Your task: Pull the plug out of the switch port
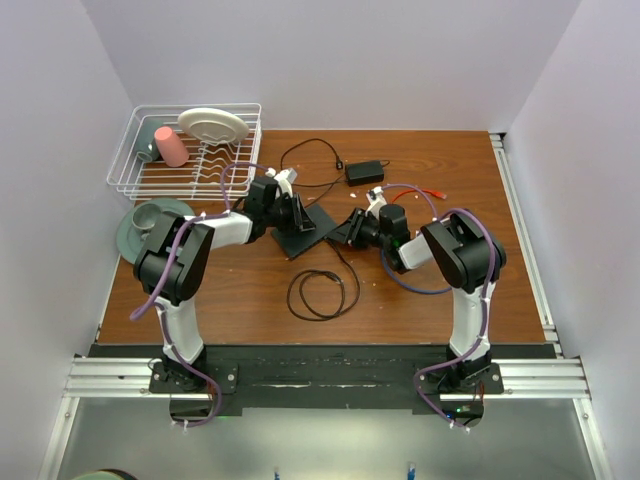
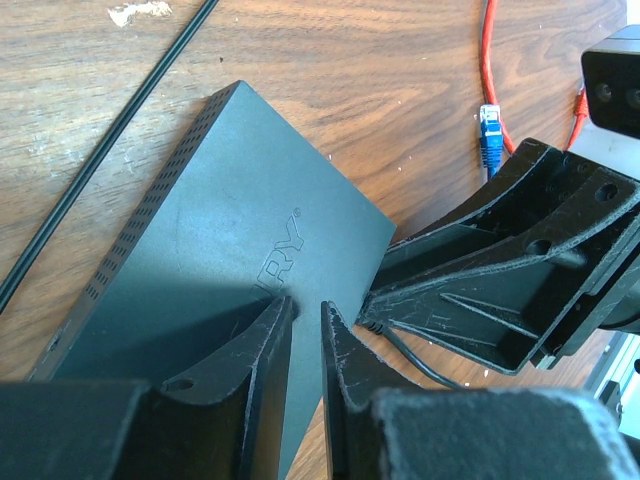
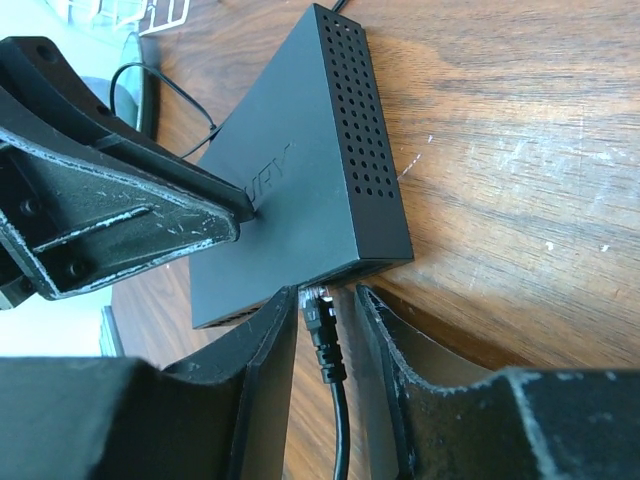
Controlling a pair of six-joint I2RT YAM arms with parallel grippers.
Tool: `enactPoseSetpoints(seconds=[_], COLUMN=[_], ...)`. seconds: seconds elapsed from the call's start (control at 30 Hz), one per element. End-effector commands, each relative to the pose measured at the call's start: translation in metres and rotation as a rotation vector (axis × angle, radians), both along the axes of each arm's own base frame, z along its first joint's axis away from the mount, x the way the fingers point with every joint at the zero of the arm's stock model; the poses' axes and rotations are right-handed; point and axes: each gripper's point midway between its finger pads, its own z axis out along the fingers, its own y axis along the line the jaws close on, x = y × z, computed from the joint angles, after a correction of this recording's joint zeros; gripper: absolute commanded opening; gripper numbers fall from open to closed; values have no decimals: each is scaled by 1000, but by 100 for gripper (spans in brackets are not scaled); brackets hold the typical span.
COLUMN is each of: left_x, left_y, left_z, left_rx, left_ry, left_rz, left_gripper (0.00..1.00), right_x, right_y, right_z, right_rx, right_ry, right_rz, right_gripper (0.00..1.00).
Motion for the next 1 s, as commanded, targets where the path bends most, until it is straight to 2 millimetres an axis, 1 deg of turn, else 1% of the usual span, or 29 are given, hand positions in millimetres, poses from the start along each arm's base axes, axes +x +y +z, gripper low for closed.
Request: enactPoseSetpoints(seconds=[0.0,0.07,0.17,0.3,0.37,0.4,0.43,0.47,0.53,0.63,0.67,0.8,0.87,0.97], left_x=[-4,-4,-5,-7,-7,-7,-7,-7,-7,-8,-8,-7,-7,-7], left_y=[11,11,11,10,10,10,10,9,9,8,8,7,7,6], left_z=[-24,-25,-26,-27,-28,-28,-29,-28,-29,-30,-30,-30,-30,-29], left_rx=[56,55,51,49,49,48,48,45,43,43,43,41,39,32], left_ry=[57,60,65,69,70,71,71,71,75,75,76,76,75,76], left_rz=[13,13,11,9,9,9,9,9,10,8,9,7,8,8], left_gripper=[24,24,24,24,23,23,23,23,23,23,23,23,23,23], right_x=[0,-1,-1,0,-1,-2,-2,-2,-1,0,0,-1,-4,-9], right_y=[0,0,1,3,2,4,4,4,4,5,5,5,5,5], right_z=[-8,-9,-12,-16,-19,-18,-19,-18,-18,-17,-18,-19,-20,-24], right_rx=[-2,-6,-9,-20,-26,-22,-22,-22,-24,-30,-30,-23,-16,-11], right_ry=[13,17,21,36,45,45,47,48,52,53,55,62,67,78], right_rz=[5,7,14,27,30,38,41,41,41,43,45,46,51,55], right_gripper=[35,34,30,21,21,22,25,26,25,21,15,3,0,0])
